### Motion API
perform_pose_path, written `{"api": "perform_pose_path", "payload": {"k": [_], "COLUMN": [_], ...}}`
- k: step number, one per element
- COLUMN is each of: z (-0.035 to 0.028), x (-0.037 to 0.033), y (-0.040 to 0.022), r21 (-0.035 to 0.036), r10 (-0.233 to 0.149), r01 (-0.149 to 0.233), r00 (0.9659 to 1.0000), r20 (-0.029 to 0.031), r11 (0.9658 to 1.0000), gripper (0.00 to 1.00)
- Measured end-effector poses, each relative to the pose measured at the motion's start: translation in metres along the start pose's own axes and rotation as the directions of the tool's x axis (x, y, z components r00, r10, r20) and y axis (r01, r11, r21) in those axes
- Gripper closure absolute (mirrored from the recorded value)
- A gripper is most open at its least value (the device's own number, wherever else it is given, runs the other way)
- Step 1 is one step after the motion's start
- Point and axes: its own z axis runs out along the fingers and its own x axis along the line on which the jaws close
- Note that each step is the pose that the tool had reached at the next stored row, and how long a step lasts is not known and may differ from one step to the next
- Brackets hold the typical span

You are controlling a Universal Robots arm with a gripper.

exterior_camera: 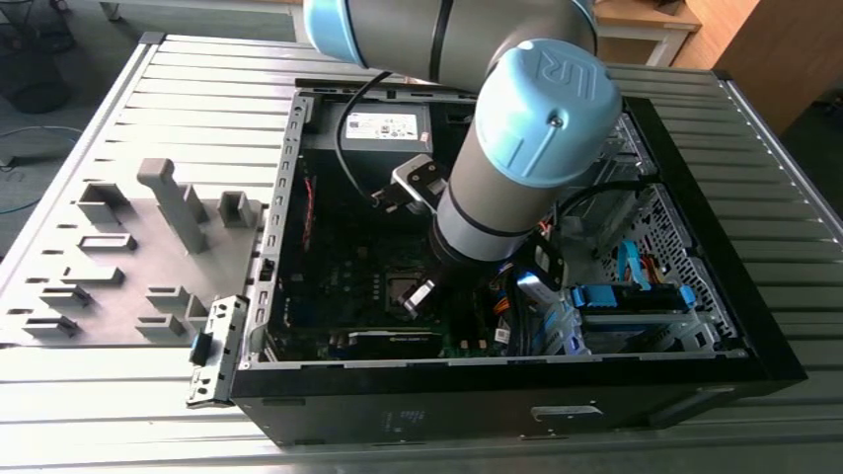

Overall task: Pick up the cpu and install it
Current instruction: 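Install the first cpu locking lever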

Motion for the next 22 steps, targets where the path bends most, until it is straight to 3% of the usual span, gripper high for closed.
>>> {"api": "perform_pose_path", "payload": {"k": [22], "z": [0.0014], "x": [0.0032], "y": [0.0021], "r21": [0.0], "r10": [0.0], "r01": [0.0], "r00": [1.0], "r20": [0.0021], "r11": [1.0], "gripper": [0.89]}}
